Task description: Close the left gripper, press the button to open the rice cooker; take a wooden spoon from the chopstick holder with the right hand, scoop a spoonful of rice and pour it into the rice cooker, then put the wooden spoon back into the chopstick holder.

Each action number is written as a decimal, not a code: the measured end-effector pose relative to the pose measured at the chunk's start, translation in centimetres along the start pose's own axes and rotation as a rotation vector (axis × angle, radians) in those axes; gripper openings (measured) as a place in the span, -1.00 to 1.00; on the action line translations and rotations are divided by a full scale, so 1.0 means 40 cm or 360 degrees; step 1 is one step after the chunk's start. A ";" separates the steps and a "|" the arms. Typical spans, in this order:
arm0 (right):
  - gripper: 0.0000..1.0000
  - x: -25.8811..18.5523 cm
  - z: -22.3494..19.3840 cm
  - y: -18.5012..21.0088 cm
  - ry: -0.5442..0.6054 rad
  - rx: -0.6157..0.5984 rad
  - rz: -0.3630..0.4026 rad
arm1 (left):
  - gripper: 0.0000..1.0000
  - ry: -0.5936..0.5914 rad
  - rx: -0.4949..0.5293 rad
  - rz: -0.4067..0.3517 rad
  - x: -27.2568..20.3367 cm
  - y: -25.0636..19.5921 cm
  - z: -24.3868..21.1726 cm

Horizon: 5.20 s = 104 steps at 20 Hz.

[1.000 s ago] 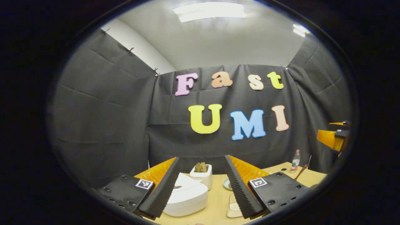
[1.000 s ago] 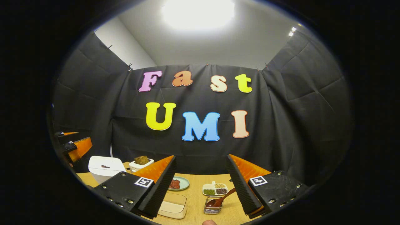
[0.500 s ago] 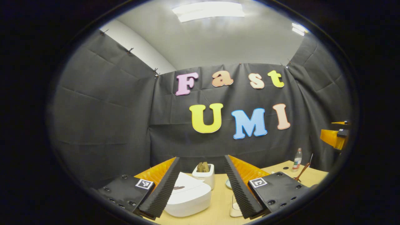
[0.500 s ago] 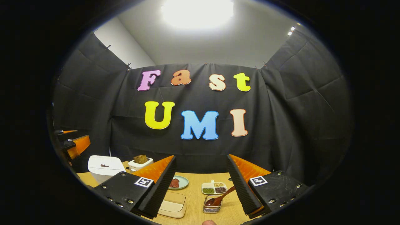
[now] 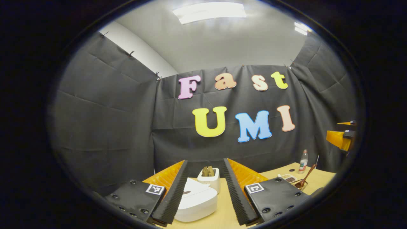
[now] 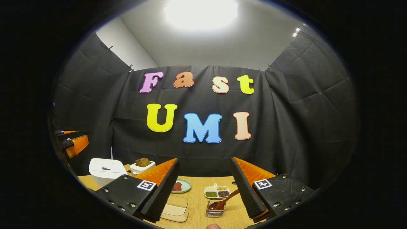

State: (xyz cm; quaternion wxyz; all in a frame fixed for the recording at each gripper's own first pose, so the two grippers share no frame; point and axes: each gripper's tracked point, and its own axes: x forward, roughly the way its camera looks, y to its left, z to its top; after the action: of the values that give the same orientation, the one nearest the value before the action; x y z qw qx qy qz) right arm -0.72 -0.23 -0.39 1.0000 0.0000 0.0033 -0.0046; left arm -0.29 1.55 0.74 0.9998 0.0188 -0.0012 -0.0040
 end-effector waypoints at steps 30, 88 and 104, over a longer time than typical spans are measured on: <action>0.92 -0.048 0.009 0.019 0.0019 -0.0093 -0.0159 | -0.83 0.0319 -0.0176 -0.0067 0.276 0.186 -0.240; 0.92 0.110 -0.122 -0.202 0.0186 -0.0046 -0.0135 | 0.82 0.0029 -0.0072 0.0005 0.178 0.044 -0.047; 0.93 0.347 -0.434 -0.306 0.0560 0.0181 -0.0119 | 0.87 0.0070 -0.0028 0.0131 0.011 0.009 -0.014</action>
State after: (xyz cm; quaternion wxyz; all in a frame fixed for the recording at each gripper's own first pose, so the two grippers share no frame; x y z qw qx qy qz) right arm 12.94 -12.60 -17.86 0.9815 0.0572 0.1777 -0.0420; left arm 0.15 1.92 0.19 0.9990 0.0101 0.0201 0.0377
